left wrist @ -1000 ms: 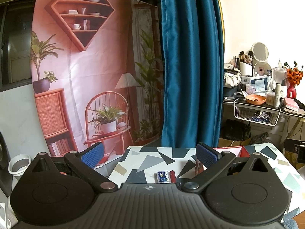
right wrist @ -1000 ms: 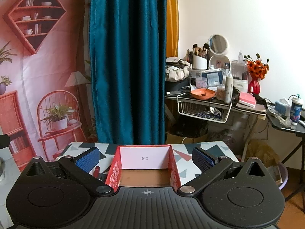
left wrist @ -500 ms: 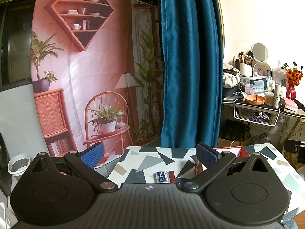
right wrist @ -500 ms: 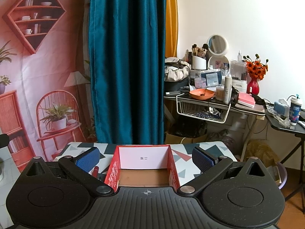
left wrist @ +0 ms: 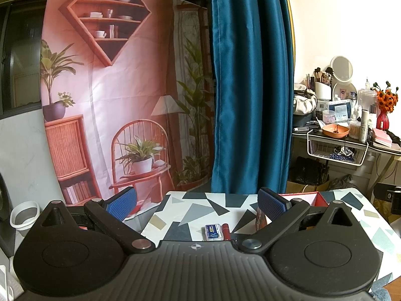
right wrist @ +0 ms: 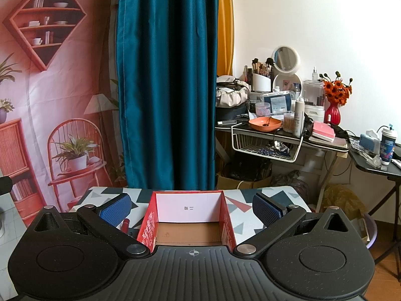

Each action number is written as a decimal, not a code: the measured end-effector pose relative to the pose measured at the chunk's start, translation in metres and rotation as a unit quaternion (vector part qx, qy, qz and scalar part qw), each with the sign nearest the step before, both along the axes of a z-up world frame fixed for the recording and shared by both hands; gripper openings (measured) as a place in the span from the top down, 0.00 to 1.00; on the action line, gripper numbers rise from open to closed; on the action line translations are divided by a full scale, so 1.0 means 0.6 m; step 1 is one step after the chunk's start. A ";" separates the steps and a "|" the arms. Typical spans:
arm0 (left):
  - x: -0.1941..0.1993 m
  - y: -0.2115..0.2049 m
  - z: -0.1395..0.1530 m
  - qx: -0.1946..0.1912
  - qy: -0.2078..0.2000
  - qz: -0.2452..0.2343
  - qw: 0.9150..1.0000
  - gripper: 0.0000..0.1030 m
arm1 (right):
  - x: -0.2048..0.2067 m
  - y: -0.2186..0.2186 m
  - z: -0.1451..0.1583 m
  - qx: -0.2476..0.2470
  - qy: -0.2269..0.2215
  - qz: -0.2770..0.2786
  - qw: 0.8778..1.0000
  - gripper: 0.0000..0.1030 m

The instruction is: Organize rigid objects

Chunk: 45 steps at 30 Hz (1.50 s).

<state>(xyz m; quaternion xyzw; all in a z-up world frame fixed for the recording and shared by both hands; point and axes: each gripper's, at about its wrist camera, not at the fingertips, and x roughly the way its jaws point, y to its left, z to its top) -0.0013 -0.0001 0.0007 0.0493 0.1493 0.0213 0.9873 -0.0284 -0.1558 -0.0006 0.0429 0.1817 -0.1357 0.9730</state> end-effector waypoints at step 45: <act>0.243 0.054 -0.223 -0.018 0.106 0.043 0.993 0.01 | 0.252 -0.193 -0.329 -0.028 0.090 -0.002 0.996 0.17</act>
